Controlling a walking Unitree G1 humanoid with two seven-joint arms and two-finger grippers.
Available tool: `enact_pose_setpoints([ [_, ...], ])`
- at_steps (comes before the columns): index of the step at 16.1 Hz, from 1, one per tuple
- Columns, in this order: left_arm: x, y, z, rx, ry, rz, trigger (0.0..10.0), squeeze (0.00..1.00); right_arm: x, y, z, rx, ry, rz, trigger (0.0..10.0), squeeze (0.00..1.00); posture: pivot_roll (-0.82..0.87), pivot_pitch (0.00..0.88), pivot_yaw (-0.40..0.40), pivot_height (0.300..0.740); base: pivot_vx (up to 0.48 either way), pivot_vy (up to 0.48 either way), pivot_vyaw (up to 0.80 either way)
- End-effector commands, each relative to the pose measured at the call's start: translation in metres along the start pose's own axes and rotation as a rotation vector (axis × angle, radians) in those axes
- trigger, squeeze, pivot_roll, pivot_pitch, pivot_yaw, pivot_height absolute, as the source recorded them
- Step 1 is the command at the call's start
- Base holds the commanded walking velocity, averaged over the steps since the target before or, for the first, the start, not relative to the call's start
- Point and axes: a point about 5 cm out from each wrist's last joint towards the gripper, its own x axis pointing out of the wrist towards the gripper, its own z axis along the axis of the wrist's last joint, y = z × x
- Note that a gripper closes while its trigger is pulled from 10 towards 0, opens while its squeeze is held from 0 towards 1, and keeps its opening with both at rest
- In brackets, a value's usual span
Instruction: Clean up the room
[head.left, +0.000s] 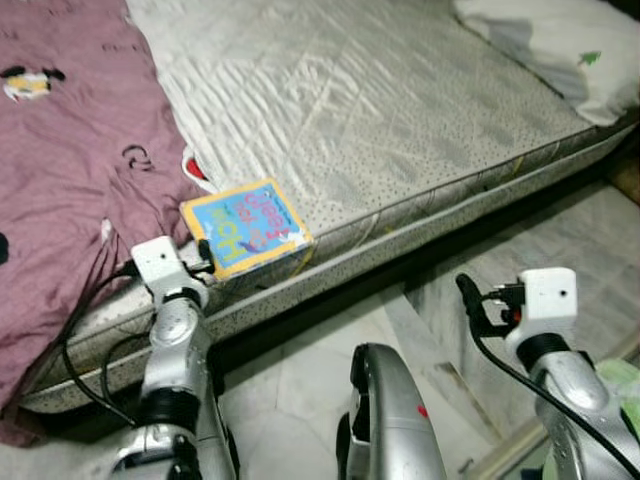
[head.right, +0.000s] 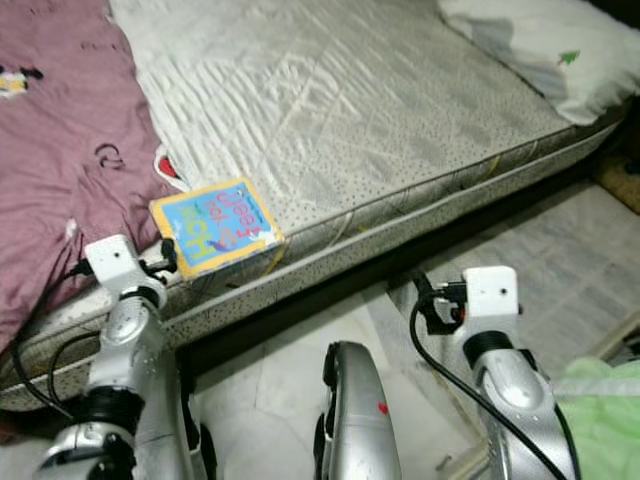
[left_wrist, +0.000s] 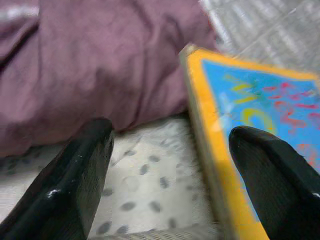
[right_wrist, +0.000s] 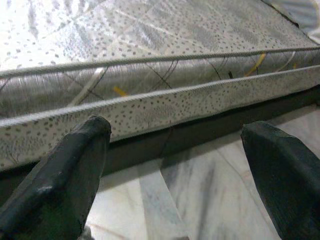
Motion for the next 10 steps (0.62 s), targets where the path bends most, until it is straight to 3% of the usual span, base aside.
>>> enact_pose_setpoints([
  [1, 0.001, 0.000, -0.006, -0.007, 0.035, 0.003, 10.0, 0.00, -0.007, -0.012, 0.001, -0.034, 0.018, -0.028, 10.0, 0.00, -0.24, 0.215, -0.114, 0.548, 0.000, 0.000, 0.00],
  [5, 0.008, -0.002, -0.013, -0.053, 0.106, -0.022, 10.0, 0.00, -0.008, -0.014, 0.003, -0.041, 0.025, -0.039, 10.0, 0.00, -0.25, 0.223, -0.110, 0.548, 0.000, 0.000, 0.00],
  [10, 0.017, -0.020, -0.009, -0.073, 0.126, -0.133, 10.0, 0.00, -0.007, -0.013, 0.003, -0.037, 0.024, -0.052, 10.0, 0.00, -0.24, 0.210, -0.094, 0.548, 0.000, 0.000, 0.00],
])
